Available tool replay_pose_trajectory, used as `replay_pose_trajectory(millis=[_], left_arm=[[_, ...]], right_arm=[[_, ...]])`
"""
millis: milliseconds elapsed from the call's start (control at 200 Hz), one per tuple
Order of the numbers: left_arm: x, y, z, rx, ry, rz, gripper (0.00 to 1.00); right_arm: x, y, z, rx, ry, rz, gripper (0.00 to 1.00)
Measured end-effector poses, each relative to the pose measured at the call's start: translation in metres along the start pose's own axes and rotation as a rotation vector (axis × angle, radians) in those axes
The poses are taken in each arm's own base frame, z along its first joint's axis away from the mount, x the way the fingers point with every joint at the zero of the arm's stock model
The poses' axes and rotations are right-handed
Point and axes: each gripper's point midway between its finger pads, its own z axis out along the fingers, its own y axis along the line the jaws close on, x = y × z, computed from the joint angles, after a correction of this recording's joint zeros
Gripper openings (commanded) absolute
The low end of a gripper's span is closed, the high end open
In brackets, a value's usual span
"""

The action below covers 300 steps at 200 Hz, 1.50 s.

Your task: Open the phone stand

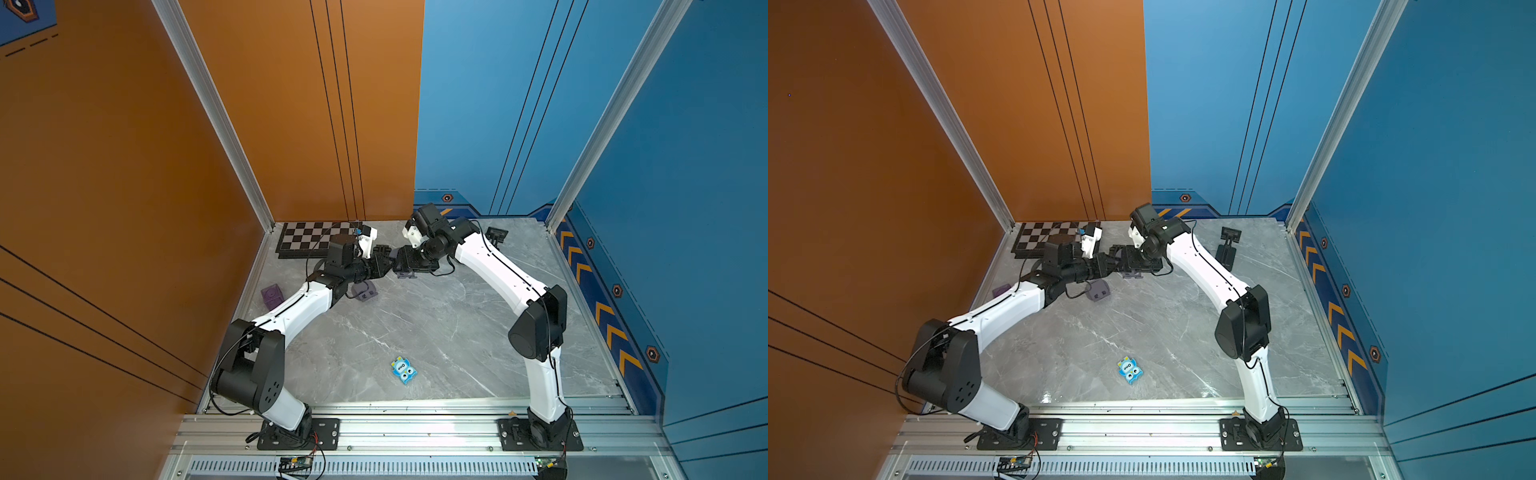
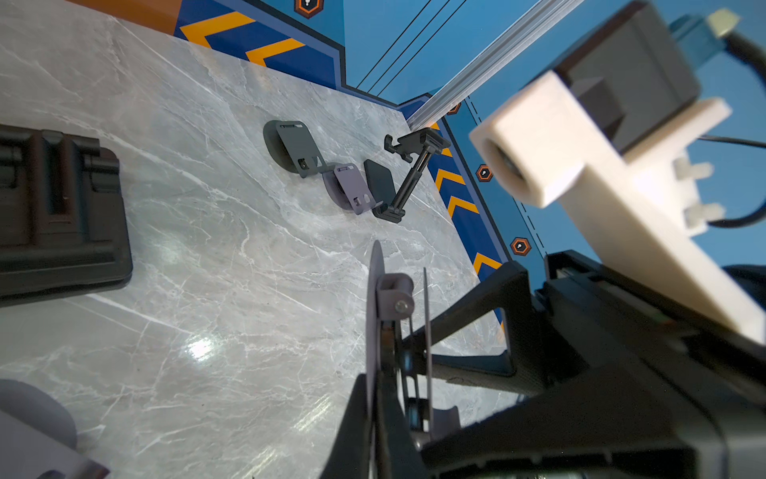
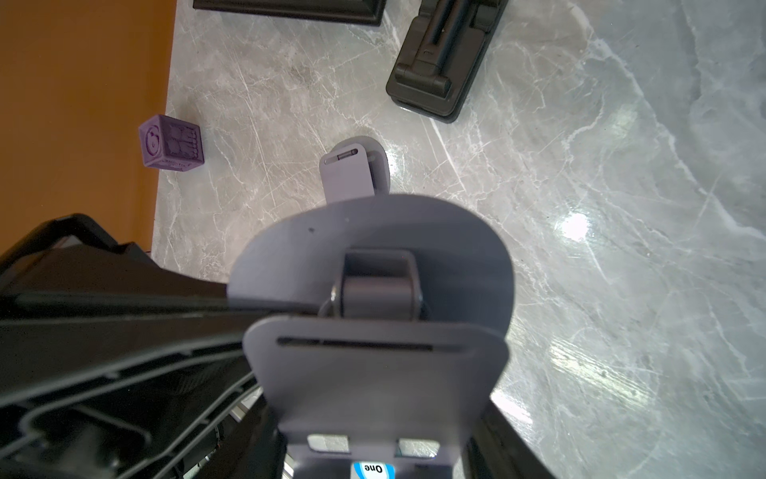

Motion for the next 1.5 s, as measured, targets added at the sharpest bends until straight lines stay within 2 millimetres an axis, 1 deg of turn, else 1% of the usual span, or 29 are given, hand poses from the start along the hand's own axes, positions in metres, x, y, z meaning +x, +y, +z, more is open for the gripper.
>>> replay_pose_trajectory(millis=[270, 495, 711, 861, 1256, 1501], left_arm=[[-0.004, -0.002, 0.0, 0.02, -0.008, 0.01, 0.0], [-0.006, -0.001, -0.001, 0.018, -0.013, 0.077, 0.0], [-0.003, -0.001, -0.002, -0.001, 0.019, 0.202, 0.0], [0.0, -0.001, -0.005, -0.008, 0.032, 0.255, 0.0], [0.01, 0.0, -0.011, -0.014, 0.054, 0.332, 0.0], [0.012, 0.0, -0.014, -0.019, 0.066, 0.343, 0.0]], right_arm=[[-0.004, 0.0, -0.005, -0.036, 0.006, 0.026, 0.12], [-0.007, -0.001, -0.01, -0.095, 0.046, 0.059, 0.12], [-0.001, -0.003, -0.016, -0.133, 0.099, 0.072, 0.12], [0.003, -0.003, -0.019, -0.152, 0.132, 0.058, 0.12], [0.013, -0.002, -0.022, -0.18, 0.176, 0.043, 0.12], [0.015, -0.001, -0.023, -0.19, 0.187, 0.045, 0.14]])
